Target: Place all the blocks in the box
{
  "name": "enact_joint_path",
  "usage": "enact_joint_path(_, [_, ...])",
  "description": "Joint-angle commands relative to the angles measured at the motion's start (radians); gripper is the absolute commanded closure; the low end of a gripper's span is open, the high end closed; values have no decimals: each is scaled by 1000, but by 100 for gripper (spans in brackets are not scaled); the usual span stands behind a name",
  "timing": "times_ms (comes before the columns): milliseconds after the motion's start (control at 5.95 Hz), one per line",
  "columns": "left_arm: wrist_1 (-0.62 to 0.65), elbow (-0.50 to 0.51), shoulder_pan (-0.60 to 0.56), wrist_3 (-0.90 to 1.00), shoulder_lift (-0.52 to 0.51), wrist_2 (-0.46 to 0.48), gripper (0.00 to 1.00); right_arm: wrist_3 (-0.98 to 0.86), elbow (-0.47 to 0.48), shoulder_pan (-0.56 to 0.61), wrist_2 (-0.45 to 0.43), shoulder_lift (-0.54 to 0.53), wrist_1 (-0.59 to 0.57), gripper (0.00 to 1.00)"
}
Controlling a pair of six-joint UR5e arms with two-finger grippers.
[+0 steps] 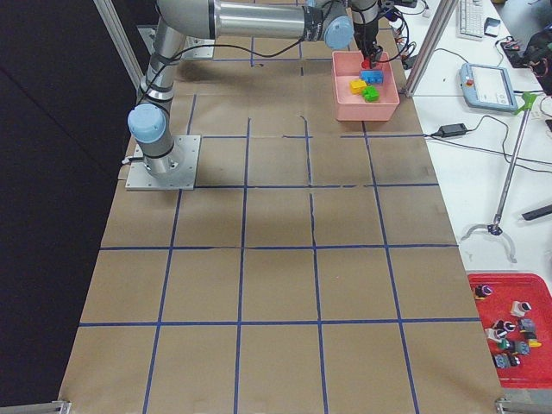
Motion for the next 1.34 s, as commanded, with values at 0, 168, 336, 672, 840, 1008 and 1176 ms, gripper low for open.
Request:
enact_joint_path(0, [-58, -229, 78, 130, 249, -2, 1, 31, -2, 78, 2, 62, -86, 82])
enact_joint_path(168, [-64, -351, 126, 205, 373, 1, 1, 33, -2, 130, 2, 93, -116, 82])
enact_joint_path(336, [-81, -449, 135, 205, 482, 20, 0, 33, -8, 141, 2, 116, -119, 49])
enact_joint_path(672, [-115, -568, 132, 170, 639, 55, 0, 31, -17, 141, 1, 141, -133, 0])
enact_joint_path(840, [-116, -582, 129, 170, 659, 55, 0, 33, -17, 140, 2, 143, -135, 0])
enact_joint_path(1008, [-122, -586, 128, 164, 653, 46, 0, 31, -17, 132, 2, 143, -135, 0])
enact_joint_path(1176, [-122, -618, 126, 64, 664, 52, 0, 31, -17, 130, 4, 143, -135, 0])
